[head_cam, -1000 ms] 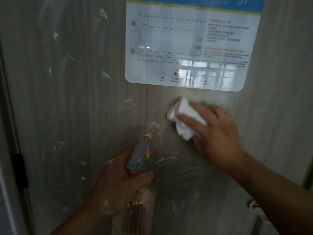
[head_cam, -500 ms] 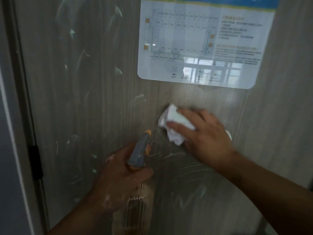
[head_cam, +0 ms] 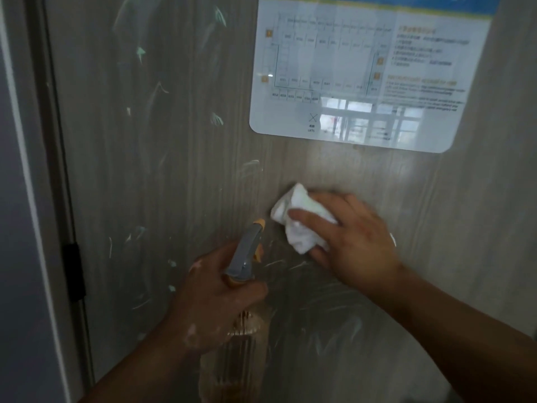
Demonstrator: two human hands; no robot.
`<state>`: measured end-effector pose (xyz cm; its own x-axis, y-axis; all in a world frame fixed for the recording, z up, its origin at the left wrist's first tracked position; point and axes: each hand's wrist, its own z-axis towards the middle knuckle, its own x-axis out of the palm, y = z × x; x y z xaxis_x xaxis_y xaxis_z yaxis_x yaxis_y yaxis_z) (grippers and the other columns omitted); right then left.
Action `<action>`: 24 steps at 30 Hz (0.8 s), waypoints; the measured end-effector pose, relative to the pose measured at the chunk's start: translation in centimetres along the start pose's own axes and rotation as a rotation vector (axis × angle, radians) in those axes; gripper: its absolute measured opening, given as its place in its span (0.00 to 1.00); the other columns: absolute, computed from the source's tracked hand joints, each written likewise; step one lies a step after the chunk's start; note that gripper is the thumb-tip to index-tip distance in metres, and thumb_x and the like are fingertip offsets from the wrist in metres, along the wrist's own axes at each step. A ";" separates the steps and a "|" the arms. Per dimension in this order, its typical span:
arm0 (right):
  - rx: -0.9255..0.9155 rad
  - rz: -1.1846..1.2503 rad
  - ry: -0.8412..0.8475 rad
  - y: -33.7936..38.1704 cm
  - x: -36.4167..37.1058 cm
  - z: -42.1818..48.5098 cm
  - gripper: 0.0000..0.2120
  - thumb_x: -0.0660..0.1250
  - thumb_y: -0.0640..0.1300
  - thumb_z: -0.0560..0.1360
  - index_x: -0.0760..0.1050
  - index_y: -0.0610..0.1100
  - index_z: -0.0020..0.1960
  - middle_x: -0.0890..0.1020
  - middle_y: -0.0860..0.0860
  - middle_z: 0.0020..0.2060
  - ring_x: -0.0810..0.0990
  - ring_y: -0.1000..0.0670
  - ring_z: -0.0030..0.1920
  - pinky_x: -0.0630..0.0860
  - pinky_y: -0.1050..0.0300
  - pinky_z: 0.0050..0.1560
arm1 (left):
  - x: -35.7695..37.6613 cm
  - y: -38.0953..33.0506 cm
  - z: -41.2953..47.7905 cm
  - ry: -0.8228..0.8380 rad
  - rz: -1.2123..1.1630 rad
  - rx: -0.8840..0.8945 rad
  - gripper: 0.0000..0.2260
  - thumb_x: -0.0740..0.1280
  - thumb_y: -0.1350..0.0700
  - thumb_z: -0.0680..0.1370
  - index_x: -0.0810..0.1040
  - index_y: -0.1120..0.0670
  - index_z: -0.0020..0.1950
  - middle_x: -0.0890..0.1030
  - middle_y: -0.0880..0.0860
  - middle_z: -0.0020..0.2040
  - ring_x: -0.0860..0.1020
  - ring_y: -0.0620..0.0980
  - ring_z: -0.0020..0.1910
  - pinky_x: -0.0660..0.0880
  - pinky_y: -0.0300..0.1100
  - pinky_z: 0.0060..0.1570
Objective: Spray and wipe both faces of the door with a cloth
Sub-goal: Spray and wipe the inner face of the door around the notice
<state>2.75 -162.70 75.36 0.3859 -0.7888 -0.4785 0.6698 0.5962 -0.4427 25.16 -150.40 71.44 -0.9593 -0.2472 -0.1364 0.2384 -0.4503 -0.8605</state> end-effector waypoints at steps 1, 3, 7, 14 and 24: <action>0.041 0.019 -0.059 0.1 -0.5 1.4 0.26 0.74 0.55 0.74 0.77 0.53 0.72 0.77 0.42 0.68 0.76 0.39 0.61 0.77 0.42 0.55 | -0.1 0.0 0.0 -0.010 0.007 0.008 0.15 0.77 0.69 0.69 0.84 0.51 0.48 0.76 0.46 0.27 0.73 0.42 0.26 0.74 0.39 0.27; 0.111 0.041 -0.185 0.2 -1.2 4.8 0.22 0.73 0.54 0.75 0.79 0.52 0.69 0.79 0.42 0.66 0.77 0.39 0.59 0.78 0.44 0.53 | -0.2 -0.1 0.1 0.004 -0.003 -0.001 0.16 0.74 0.72 0.70 0.83 0.53 0.49 0.74 0.46 0.26 0.71 0.43 0.25 0.73 0.38 0.25; 0.110 0.011 -0.253 0.8 -0.8 7.9 0.19 0.71 0.53 0.76 0.81 0.53 0.67 0.81 0.44 0.65 0.79 0.38 0.58 0.78 0.42 0.54 | -0.4 0.0 0.7 -0.012 -0.058 -0.009 0.15 0.77 0.65 0.65 0.84 0.51 0.48 0.75 0.49 0.27 0.74 0.49 0.27 0.76 0.46 0.27; -0.175 -0.030 0.091 1.2 1.3 -1.3 0.36 0.84 0.50 0.64 0.77 0.56 0.70 0.79 0.45 0.68 0.73 0.41 0.62 0.73 0.44 0.57 | -0.9 0.5 -0.2 -0.010 -0.009 -0.049 0.16 0.75 0.59 0.64 0.84 0.47 0.49 0.76 0.52 0.28 0.76 0.53 0.28 0.77 0.63 0.28; 0.045 -0.038 -0.121 -0.4 0.2 1.6 0.30 0.78 0.50 0.71 0.76 0.56 0.71 0.77 0.43 0.70 0.75 0.36 0.63 0.75 0.41 0.58 | 0.8 0.1 0.0 0.031 0.021 -0.041 0.15 0.74 0.58 0.64 0.83 0.49 0.50 0.74 0.48 0.26 0.73 0.49 0.26 0.76 0.49 0.29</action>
<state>3.58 -163.39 76.65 0.4315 -0.8246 -0.3659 0.7123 0.5603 -0.4228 24.46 -150.67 71.26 -0.9586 -0.2291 -0.1689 0.2523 -0.4096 -0.8767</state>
